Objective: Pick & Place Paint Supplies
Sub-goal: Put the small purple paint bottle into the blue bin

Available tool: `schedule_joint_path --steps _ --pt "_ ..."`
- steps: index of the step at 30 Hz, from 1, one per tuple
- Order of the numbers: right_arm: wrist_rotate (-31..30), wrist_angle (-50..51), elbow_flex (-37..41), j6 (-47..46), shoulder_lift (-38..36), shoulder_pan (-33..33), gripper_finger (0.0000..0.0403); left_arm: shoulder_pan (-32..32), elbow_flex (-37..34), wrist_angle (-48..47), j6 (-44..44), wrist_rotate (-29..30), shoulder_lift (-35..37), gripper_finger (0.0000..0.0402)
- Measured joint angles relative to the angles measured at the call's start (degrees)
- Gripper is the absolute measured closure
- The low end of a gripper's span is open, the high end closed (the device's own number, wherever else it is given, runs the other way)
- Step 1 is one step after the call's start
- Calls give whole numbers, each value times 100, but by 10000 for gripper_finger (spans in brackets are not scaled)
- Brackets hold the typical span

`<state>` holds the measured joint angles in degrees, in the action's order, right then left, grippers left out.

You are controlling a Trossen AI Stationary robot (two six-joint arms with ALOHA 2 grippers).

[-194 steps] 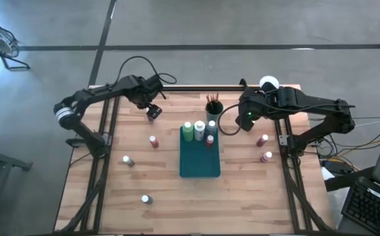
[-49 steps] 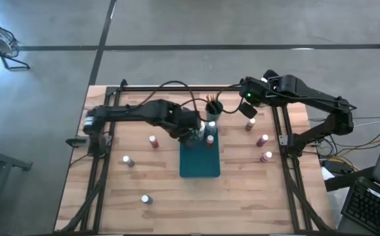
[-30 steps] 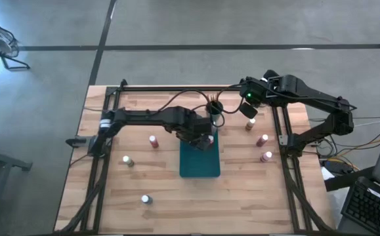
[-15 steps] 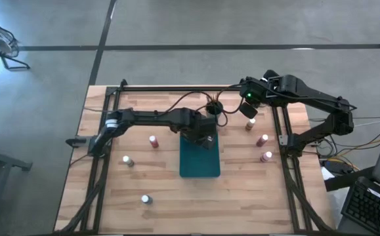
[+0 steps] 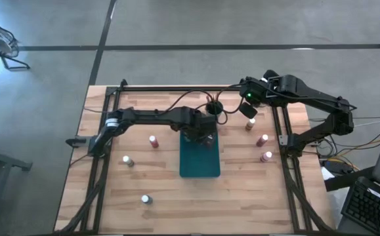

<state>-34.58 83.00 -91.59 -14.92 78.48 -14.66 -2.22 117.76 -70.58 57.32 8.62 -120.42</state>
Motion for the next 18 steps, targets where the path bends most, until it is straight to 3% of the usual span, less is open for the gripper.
schedule_joint_path --steps 18 --pt "-5 -93 -1 62 2 -2 330 -22 -466 470 -11 -119 -9 278"
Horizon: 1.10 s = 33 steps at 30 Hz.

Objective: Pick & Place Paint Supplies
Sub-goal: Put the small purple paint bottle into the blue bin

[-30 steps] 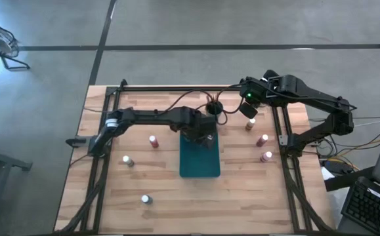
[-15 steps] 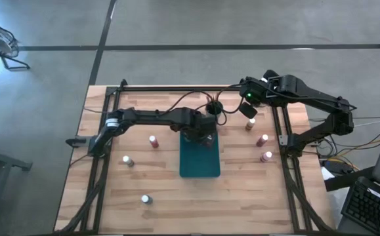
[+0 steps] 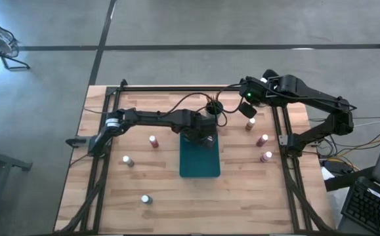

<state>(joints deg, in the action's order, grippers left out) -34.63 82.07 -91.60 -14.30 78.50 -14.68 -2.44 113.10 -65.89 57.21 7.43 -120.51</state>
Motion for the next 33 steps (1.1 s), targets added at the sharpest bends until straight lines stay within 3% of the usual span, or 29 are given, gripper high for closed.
schedule_joint_path --steps 8,27,33 --pt "2 -16 0 1 0 0 337 0 -196 122 29 -13 0 278" --pt "2 -17 0 -1 0 2 286 -9 -363 399 7 -95 -2 278" --pt "2 -17 -1 -2 0 2 277 -9 -363 388 -1 -97 -2 245"
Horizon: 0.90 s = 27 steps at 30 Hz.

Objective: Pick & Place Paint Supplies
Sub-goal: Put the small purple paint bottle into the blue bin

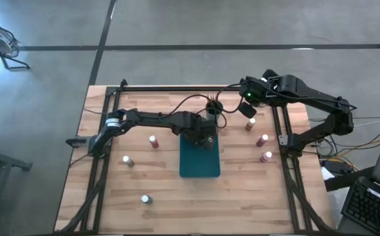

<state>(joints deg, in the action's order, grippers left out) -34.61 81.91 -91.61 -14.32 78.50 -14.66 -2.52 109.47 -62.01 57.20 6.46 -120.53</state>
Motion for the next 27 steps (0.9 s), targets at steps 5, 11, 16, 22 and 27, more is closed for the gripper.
schedule_joint_path --steps 5,11,16,22,27 --pt "0 2 1 -1 0 0 269 0 0 -6 -3 2 0 243" --pt "0 7 1 -1 0 0 259 0 0 -8 -3 0 0 241" --pt "0 10 2 -1 1 -2 253 2 0 -10 -3 -6 0 240" --pt "0 11 0 -1 2 -2 247 2 2 -17 -10 -86 0 239" --pt "1 11 2 -1 2 -2 246 2 4 -23 -14 -149 2 239"
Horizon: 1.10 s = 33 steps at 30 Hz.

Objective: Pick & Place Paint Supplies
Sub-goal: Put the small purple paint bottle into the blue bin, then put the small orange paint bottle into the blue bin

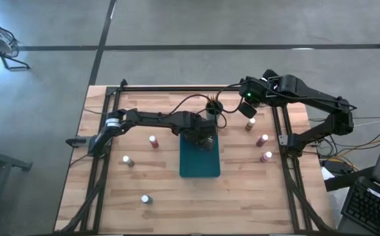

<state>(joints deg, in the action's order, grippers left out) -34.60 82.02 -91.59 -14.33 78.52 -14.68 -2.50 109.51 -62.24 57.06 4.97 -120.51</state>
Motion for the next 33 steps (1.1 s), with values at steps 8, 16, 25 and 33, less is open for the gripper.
schedule_joint_path --steps 8,16,25,33 --pt "1 0 0 0 0 0 273 2 7 9 -7 0 98 239" --pt "1 -2 0 0 0 0 300 3 39 28 -26 -96 233 239" --pt "3 16 0 2 0 0 326 30 39 -57 -385 -626 560 239" --pt "5 17 0 135 0 2 340 338 39 -1389 -616 -221 1512 247"
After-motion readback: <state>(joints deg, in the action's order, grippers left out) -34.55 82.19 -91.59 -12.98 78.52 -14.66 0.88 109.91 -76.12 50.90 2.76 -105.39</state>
